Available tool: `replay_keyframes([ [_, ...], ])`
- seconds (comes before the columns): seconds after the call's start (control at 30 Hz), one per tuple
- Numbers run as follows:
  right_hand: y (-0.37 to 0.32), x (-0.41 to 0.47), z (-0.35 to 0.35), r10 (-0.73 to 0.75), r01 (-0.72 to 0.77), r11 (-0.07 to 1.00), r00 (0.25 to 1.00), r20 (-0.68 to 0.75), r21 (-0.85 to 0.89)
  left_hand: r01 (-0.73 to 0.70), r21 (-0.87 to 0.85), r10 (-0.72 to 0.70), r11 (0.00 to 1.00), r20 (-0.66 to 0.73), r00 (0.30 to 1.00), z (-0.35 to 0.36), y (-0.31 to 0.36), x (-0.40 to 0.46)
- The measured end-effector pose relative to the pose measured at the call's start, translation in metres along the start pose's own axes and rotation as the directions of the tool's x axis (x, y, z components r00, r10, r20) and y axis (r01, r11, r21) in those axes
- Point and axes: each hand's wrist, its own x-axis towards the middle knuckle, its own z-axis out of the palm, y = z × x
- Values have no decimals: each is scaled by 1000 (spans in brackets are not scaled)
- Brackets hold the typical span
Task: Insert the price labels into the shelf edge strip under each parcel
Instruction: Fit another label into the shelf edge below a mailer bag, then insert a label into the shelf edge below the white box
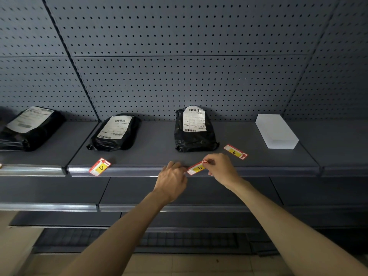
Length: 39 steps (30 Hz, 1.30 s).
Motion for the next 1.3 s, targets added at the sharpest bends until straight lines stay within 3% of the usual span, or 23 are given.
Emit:
replay_keyframes([
  [0.13, 4, 2, 6, -38, 41, 992, 999, 20, -120, -9, -13, 10, 1000, 25, 1000, -1, -2, 0],
  [0.33, -1, 2, -6, -61, 61, 986, 998, 5, -158, 11, -53, -8, 999, 68, 998, -8, 0, 12],
  [0.5, 12, -3, -42, -17, -3, 979, 995, -95, -206, -9, -136, 17, 991, 60, 998, -26, 19, 45],
  [0.67, 41, 6, -81, 130, -170, 939, 980, -152, -298, -85, -140, 99, 986, 96, 990, -24, 53, 90],
  [0.87, 76, 32, -107, 173, -180, 902, 983, -53, -392, -126, -108, 151, 986, 273, 950, 3, 93, 152],
  [1.03, 93, 49, -109, 207, -165, 888, 977, 51, -428, -116, 6, 102, 993, 428, 898, 25, 118, 186],
  [1.3, 102, 63, -112, 299, -243, 921, 942, 154, -303, -103, 95, 50, 990, 449, 892, 47, 129, 194],
])
